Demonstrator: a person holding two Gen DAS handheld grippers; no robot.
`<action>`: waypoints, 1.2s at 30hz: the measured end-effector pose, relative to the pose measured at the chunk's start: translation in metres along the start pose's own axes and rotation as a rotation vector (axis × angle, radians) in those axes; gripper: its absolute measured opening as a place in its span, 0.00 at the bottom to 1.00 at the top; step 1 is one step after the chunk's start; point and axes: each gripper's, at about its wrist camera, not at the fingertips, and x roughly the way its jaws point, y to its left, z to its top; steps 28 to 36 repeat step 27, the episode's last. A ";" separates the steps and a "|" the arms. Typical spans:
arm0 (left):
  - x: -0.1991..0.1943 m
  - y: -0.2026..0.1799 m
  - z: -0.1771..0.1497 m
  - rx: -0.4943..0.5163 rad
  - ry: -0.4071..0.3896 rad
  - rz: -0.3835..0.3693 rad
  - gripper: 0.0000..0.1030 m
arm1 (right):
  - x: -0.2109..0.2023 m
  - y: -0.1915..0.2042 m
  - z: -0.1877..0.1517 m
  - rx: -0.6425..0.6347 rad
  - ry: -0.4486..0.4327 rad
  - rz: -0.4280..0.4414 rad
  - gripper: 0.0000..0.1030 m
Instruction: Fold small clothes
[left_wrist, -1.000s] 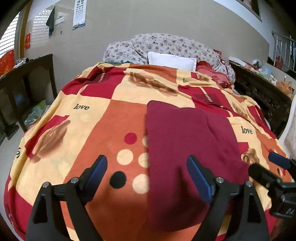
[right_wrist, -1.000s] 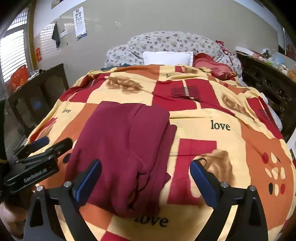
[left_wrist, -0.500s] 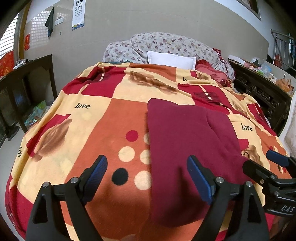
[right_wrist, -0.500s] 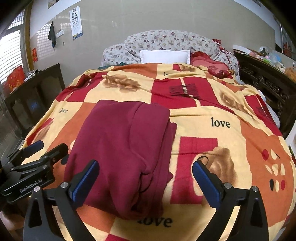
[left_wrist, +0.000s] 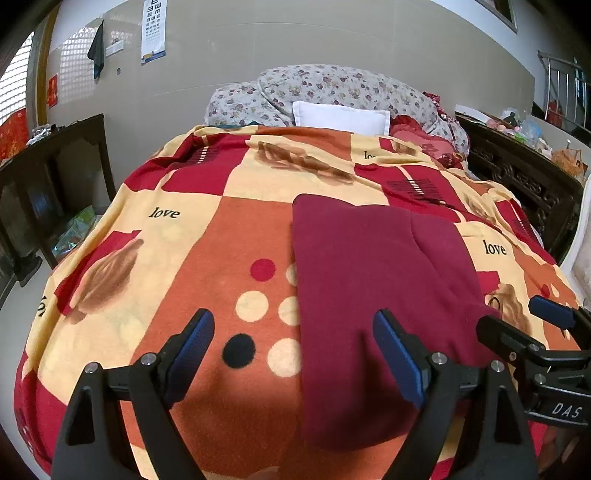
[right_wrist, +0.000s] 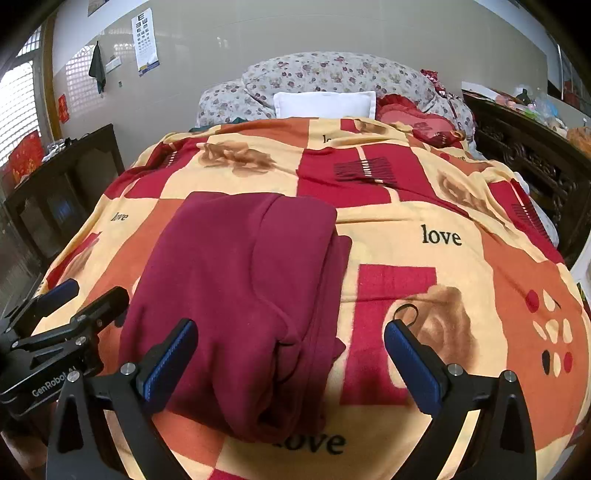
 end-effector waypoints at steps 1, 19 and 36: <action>0.000 0.000 0.000 0.003 -0.001 0.002 0.84 | 0.000 0.000 0.000 -0.001 0.000 -0.001 0.99; -0.001 -0.006 -0.001 0.053 -0.028 0.020 0.85 | 0.002 -0.002 -0.001 0.013 0.012 0.014 0.99; 0.001 -0.004 -0.001 0.046 -0.037 0.018 0.85 | 0.004 -0.003 -0.003 0.019 0.022 0.020 0.99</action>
